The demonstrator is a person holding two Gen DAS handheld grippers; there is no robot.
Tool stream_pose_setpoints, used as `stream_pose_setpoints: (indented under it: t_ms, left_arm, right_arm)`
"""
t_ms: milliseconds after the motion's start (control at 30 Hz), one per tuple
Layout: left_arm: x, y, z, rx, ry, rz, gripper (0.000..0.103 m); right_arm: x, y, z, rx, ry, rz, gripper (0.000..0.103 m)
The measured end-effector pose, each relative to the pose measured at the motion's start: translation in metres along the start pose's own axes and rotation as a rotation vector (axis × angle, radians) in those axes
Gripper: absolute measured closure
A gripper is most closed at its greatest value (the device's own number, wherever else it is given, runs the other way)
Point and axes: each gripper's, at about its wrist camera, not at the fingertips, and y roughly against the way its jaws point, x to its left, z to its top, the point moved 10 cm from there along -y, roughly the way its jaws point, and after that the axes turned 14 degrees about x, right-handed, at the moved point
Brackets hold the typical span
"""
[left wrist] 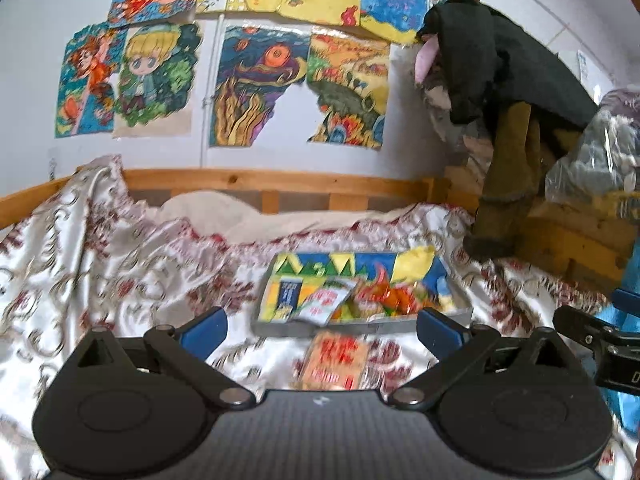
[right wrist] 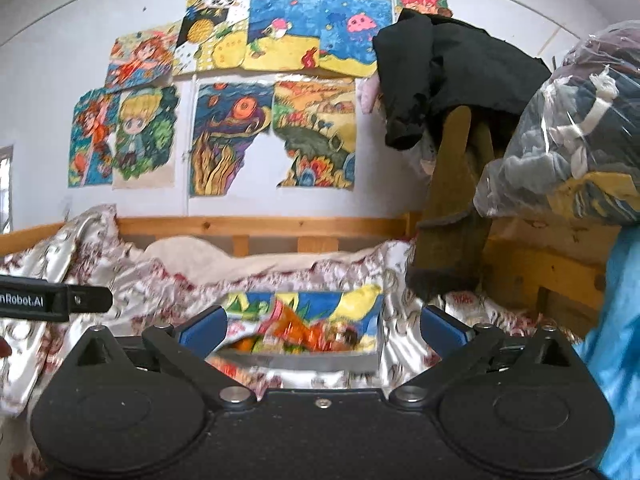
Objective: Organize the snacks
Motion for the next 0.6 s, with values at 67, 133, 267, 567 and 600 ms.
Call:
stream_pose_setpoints:
  t_ms: [67, 133, 267, 567, 600]
  left_arm:
    - [0.003, 0.003, -0.011, 0.031, 0.005, 0.011, 0.0]
    - [0.005, 0.007, -0.021, 0.05, 0.011, 0.015, 0.0]
    - [0.002, 0.012, -0.035, 0.072, -0.018, 0.03, 0.0]
    - [0.001, 0.001, -0.057, 0.17, -0.027, 0.056, 0.0]
    - [0.002, 0.0, -0.058, 0.176, -0.028, 0.06, 0.0]
  right_arm:
    - [0.003, 0.005, -0.013, 0.029, 0.015, 0.003, 0.001]
    - [0.007, 0.009, -0.023, 0.056, 0.02, 0.011, 0.001]
    - [0.013, 0.017, -0.037, 0.095, 0.025, 0.023, 0.001]
    - [0.011, 0.009, -0.062, 0.211, -0.011, 0.01, 0.001]
    - [0.011, 0.008, -0.063, 0.217, -0.015, 0.008, 0.001]
